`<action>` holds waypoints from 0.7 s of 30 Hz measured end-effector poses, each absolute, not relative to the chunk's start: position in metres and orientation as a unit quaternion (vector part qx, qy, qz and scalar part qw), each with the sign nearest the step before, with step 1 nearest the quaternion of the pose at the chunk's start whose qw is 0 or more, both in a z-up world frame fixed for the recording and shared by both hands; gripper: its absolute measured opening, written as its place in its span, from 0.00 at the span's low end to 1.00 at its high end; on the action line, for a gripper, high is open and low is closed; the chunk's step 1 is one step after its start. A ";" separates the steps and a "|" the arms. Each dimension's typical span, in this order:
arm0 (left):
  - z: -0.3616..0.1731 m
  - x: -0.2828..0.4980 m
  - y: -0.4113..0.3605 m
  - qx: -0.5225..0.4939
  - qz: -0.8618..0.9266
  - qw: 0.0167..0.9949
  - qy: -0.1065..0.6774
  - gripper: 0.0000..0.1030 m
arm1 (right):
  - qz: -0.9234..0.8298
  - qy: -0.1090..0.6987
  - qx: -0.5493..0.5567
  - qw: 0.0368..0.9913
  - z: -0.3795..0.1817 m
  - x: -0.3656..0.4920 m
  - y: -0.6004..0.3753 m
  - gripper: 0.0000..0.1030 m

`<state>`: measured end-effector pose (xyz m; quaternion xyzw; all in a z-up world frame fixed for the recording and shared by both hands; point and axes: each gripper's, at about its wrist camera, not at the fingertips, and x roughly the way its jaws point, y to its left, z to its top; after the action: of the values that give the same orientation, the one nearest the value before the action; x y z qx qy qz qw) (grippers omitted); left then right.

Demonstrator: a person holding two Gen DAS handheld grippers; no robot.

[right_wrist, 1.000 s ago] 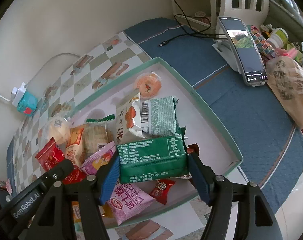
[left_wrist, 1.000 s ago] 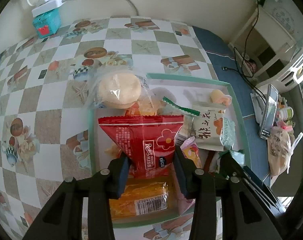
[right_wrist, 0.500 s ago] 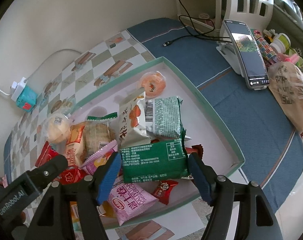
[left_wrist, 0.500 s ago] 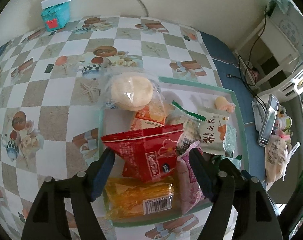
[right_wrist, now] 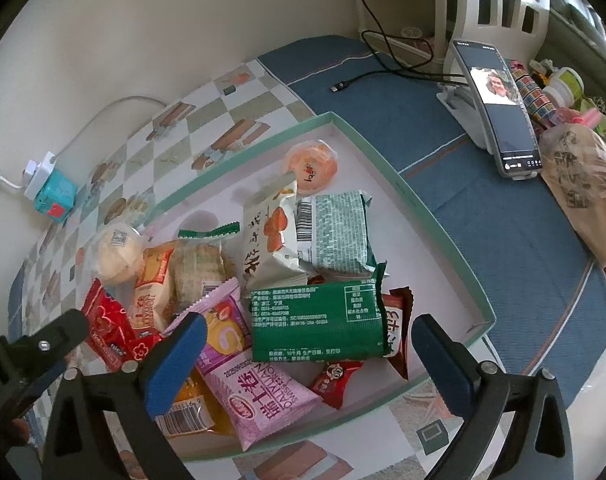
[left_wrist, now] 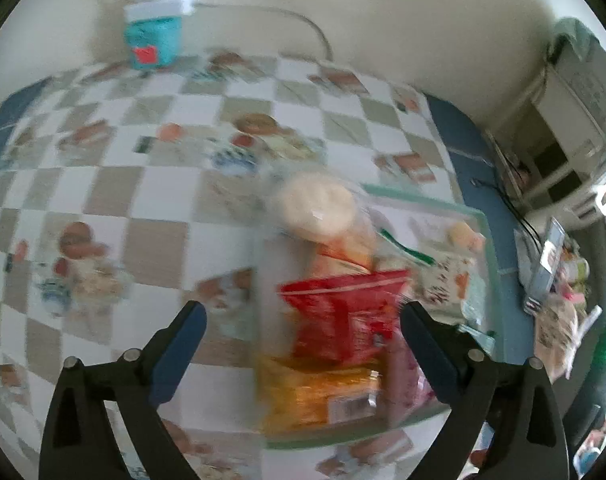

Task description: Organize snacks

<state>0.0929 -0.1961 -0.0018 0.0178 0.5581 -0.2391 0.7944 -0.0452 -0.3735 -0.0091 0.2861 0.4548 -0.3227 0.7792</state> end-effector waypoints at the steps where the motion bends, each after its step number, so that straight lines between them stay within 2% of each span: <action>1: 0.001 0.093 -0.188 0.021 -0.224 0.805 0.549 0.95 | -0.322 0.455 0.285 0.780 -0.008 -0.046 -0.373 1.00; 10: 0.000 0.091 -0.123 0.047 -0.139 0.841 0.521 0.96 | -0.324 0.459 0.221 0.797 0.006 -0.049 -0.339 1.00; 21: -0.017 0.048 -0.073 0.110 -0.107 0.850 0.504 0.96 | -0.280 0.463 0.141 0.829 0.011 -0.076 -0.269 1.00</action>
<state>0.0483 -0.0730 -0.0169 0.1098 0.5044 -0.1065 0.8498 -0.0757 -0.2692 0.0113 0.1411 0.4634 -0.2799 0.8289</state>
